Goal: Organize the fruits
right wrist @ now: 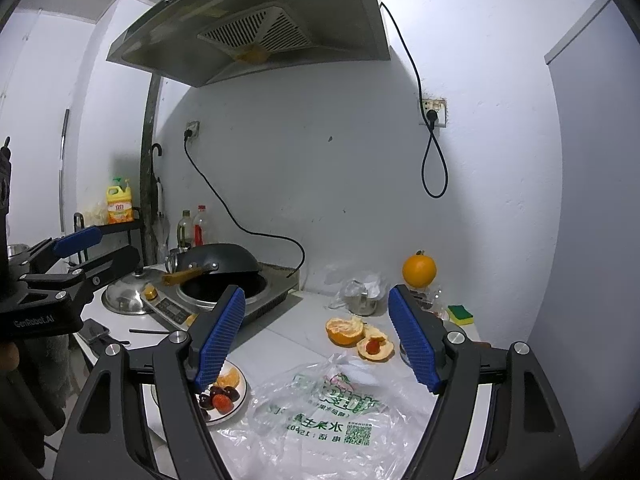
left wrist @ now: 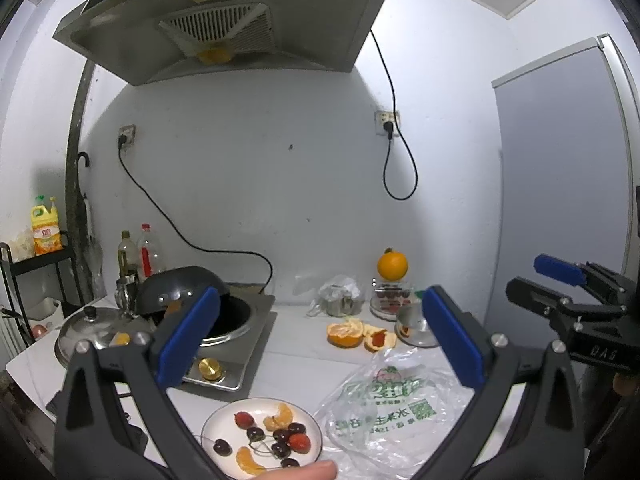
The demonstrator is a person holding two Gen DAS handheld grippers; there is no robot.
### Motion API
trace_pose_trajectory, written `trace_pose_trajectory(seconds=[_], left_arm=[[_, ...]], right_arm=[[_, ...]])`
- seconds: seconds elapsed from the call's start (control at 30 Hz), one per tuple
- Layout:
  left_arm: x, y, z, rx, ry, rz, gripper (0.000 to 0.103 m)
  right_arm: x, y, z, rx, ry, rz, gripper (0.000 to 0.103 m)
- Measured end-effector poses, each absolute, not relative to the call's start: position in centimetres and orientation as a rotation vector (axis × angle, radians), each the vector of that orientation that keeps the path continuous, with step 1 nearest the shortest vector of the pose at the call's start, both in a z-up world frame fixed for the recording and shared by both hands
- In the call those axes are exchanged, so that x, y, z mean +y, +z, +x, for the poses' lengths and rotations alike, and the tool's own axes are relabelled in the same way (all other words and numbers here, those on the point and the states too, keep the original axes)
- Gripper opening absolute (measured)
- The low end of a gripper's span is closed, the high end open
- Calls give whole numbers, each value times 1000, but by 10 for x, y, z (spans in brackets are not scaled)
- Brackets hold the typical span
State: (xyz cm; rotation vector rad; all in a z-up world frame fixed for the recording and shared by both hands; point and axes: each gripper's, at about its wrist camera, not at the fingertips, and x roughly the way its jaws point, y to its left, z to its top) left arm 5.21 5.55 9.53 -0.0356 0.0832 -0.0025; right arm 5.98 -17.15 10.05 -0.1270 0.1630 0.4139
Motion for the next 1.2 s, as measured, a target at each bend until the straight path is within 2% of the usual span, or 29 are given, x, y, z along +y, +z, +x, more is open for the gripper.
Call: trace_pose_trajectory(seconds=[1.2], left_arm=[[28, 91, 71, 121, 19, -24, 103]], right_arm=[[-192, 101, 72, 181, 431, -111, 77]])
